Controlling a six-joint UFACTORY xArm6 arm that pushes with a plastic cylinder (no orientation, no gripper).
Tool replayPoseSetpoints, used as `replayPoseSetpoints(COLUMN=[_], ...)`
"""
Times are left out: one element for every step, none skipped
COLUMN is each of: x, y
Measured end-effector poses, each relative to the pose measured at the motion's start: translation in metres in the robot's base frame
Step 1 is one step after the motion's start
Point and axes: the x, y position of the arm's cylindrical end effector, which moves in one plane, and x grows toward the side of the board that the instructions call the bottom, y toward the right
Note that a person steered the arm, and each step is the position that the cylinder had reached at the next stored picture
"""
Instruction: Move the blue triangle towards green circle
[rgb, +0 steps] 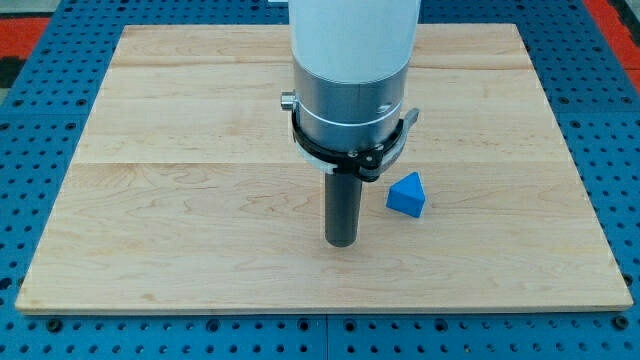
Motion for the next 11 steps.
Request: replayPoseSetpoints(x=[0.000,0.007,0.038,0.057,0.040,0.019,-0.002,-0.011,-0.035,-0.065,-0.079], y=[0.000,0.000,-0.006,0.006,0.060,0.066,0.090,0.098,0.102,0.095,0.087])
